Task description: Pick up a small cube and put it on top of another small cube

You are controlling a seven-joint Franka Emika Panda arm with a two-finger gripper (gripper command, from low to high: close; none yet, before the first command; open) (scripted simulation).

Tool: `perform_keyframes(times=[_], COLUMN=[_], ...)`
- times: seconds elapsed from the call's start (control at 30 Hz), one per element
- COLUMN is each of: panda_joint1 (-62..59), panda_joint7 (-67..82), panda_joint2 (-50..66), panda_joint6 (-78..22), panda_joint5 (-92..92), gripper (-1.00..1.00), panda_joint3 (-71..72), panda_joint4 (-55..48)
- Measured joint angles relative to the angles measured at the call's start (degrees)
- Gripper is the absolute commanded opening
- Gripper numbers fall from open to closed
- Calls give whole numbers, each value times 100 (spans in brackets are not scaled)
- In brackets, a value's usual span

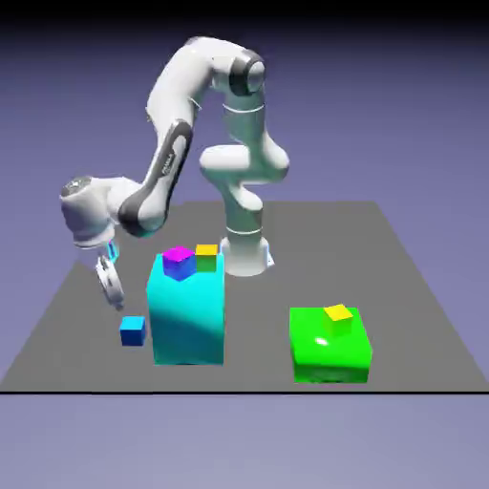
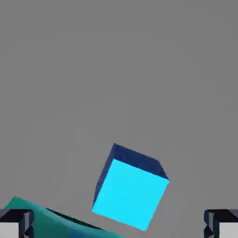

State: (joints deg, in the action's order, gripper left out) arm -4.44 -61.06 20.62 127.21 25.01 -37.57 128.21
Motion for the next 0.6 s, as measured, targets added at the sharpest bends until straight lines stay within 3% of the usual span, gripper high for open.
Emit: perform_keyframes(times=[0.2, 0.33, 0.37, 0.53, 0.6], panda_joint1=[-693, -779, -786, -701, -821], panda_joint7=[55, 466, 502, 99, 99], panda_joint2=[693, 1315, 1368, 746, 331], panda_joint6=[-1006, -433, -384, -955, -751], panda_joint5=[1447, 2101, 2157, 1523, 1272], gripper=[0, 0, -100, -100, -100], panda_joint3=[303, 741, 778, 341, 619], panda_joint4=[-405, -297, -288, -396, -401])
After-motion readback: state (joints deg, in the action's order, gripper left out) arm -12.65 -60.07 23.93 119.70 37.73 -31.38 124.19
